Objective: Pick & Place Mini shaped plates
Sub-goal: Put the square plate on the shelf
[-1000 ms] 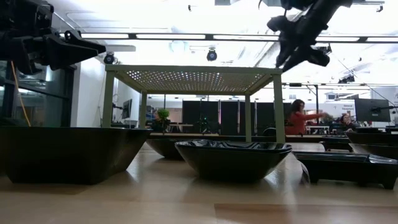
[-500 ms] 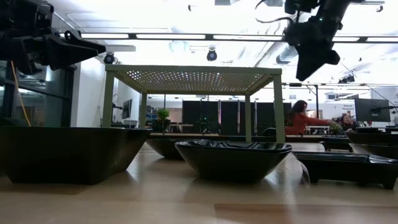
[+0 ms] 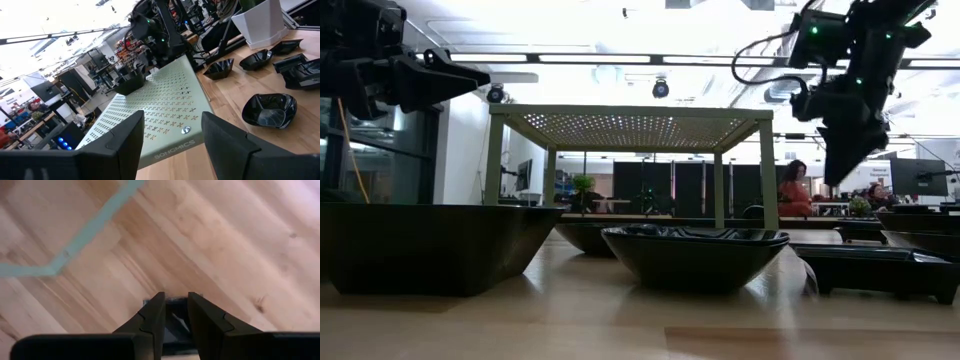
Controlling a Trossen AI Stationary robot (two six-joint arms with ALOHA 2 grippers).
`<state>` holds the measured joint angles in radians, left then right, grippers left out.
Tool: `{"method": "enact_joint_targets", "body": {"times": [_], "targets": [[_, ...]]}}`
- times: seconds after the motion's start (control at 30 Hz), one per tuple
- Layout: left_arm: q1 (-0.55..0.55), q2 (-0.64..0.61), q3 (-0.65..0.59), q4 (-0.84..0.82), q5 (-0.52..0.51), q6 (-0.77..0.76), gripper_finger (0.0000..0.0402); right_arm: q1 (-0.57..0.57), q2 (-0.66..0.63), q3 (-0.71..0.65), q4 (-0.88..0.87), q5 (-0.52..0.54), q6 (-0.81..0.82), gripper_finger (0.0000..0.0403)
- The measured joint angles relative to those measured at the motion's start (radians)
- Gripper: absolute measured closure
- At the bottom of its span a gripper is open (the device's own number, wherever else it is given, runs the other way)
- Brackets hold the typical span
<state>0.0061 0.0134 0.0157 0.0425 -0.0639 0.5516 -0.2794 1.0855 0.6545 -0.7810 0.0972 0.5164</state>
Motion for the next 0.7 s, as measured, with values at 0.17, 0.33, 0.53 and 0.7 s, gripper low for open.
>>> {"method": "enact_joint_targets", "body": {"times": [0.17, 0.33, 0.53, 0.7], "targets": [[0.000, 0.000, 0.000, 0.000, 0.000, 0.000, 0.0208, 0.001, 0.000, -0.002, 0.005, -0.001, -0.005, 0.0324], [0.000, 0.000, 0.000, 0.000, 0.000, 0.000, 0.0208, 0.033, 0.000, -0.002, -0.030, 0.010, 0.005, 0.0324], [0.000, 0.000, 0.000, 0.000, 0.000, 0.000, 0.0208, 0.112, 0.000, -0.002, -0.073, 0.054, 0.114, 0.0324], [0.000, 0.000, 0.000, 0.000, 0.000, 0.000, 0.0208, 0.179, 0.028, -0.002, -0.083, 0.051, 0.155, 0.0324]]}}
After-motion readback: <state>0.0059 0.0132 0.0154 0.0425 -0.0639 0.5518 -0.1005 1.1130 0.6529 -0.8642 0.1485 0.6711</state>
